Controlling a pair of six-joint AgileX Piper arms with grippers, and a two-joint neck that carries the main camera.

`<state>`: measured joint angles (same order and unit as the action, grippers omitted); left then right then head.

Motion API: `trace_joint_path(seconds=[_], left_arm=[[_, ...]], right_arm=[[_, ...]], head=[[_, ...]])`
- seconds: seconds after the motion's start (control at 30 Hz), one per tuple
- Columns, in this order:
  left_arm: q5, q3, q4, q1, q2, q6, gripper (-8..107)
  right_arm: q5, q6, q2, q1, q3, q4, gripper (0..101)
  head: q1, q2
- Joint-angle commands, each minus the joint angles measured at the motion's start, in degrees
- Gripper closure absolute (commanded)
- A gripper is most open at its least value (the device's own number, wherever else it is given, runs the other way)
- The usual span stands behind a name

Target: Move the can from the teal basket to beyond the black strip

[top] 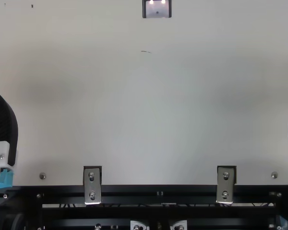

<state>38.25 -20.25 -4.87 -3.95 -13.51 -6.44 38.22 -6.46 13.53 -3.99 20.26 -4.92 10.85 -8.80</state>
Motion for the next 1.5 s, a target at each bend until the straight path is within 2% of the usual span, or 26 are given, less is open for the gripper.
trace_joint_path(seconds=[0.0,1.47], left_arm=[[0.00,0.00,0.00,0.00,0.00,0.00,9],[0.00,0.00,0.00,0.00,0.00,0.00,9]], right_arm=[[0.00,0.00,0.00,0.00,0.00,0.00,0],[0.00,0.00,0.00,0.00,0.00,0.00,0]], head=[[0.48,-0.64],[0.48,-0.64]])
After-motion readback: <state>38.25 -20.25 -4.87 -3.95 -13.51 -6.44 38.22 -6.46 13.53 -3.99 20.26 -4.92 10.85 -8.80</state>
